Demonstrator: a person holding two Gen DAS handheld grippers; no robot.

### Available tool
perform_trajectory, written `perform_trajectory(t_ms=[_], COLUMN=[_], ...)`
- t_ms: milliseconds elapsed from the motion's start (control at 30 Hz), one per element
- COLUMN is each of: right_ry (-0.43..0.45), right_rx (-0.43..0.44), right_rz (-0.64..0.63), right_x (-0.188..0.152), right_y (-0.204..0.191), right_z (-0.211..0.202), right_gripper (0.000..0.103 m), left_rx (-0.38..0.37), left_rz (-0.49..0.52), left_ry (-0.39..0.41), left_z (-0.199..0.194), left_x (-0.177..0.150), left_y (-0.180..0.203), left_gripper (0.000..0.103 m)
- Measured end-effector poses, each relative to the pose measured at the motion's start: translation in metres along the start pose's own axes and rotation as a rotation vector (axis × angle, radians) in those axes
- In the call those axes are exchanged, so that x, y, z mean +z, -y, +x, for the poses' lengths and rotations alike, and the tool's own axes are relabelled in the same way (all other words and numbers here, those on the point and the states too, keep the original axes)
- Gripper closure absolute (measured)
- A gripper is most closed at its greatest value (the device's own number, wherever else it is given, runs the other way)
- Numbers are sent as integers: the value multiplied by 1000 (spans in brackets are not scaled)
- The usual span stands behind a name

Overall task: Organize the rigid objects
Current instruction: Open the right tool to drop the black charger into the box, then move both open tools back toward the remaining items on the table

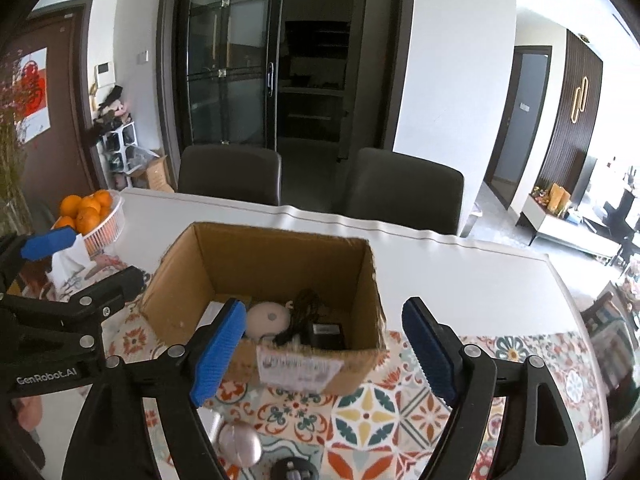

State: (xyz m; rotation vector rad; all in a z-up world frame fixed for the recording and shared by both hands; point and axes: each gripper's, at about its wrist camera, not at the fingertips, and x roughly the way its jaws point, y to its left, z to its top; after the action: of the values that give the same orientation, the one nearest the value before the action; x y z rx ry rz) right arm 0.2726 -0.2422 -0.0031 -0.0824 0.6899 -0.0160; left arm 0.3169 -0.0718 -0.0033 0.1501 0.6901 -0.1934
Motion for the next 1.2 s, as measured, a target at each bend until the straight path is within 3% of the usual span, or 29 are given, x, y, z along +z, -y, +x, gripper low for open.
perform_trajectory(t_ms=[400, 1200], right_ry=[-36, -257], right_rx=[-3, 38], right_rz=[26, 63], right_x=[-46, -131], right_y=[-4, -11], right_z=[-19, 13], right_gripper=[22, 22], left_rx=[-2, -23], left_rz=[16, 60], left_ry=[-24, -275], left_z=[-14, 29], left_x=[-37, -115], left_y=[10, 25], left_gripper=[0, 0])
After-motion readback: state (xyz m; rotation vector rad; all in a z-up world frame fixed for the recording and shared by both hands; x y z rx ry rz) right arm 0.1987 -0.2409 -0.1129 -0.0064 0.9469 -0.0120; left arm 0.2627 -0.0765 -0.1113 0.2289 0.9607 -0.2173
